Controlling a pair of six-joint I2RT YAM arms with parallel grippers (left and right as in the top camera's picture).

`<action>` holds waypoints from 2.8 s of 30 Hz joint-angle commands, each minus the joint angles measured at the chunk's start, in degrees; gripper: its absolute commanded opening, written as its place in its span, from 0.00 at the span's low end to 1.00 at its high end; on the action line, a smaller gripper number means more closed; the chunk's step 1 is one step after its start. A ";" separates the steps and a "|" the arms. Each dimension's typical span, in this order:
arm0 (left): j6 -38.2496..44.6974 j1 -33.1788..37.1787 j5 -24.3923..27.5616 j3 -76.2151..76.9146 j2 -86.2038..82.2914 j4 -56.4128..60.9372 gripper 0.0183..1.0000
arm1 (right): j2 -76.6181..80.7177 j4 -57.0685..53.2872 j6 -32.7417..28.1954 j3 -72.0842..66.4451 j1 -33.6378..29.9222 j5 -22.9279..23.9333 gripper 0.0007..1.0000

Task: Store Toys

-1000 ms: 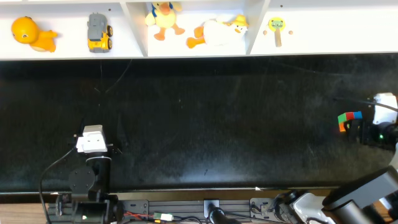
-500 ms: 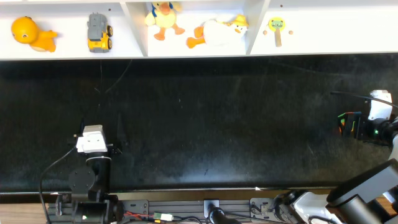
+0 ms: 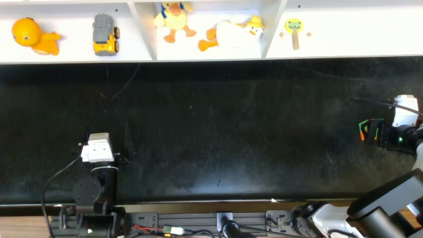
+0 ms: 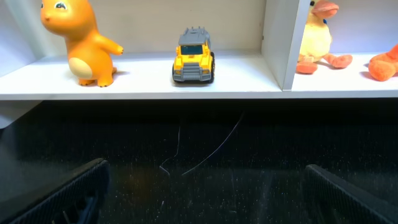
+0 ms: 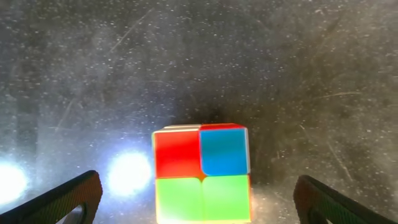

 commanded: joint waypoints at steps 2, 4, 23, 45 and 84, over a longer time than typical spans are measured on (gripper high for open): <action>0.94 0.39 0.15 -0.22 -0.52 0.07 1.00 | -0.04 0.37 0.33 -3.23 0.28 1.64 1.00; 0.94 0.39 0.15 -0.22 -0.52 0.07 1.00 | -0.04 0.09 0.31 -4.02 0.28 1.60 1.00; 0.92 0.39 0.15 -0.22 -0.52 0.07 1.00 | -0.02 3.39 2.01 -4.74 0.28 -0.09 0.78; 0.92 0.39 0.15 -0.22 -0.52 0.07 1.00 | -0.83 8.35 6.27 -4.70 4.13 1.27 0.50; 0.94 0.39 0.15 -0.22 -0.52 0.07 1.00 | 2.58 9.51 15.32 22.88 22.05 5.09 0.50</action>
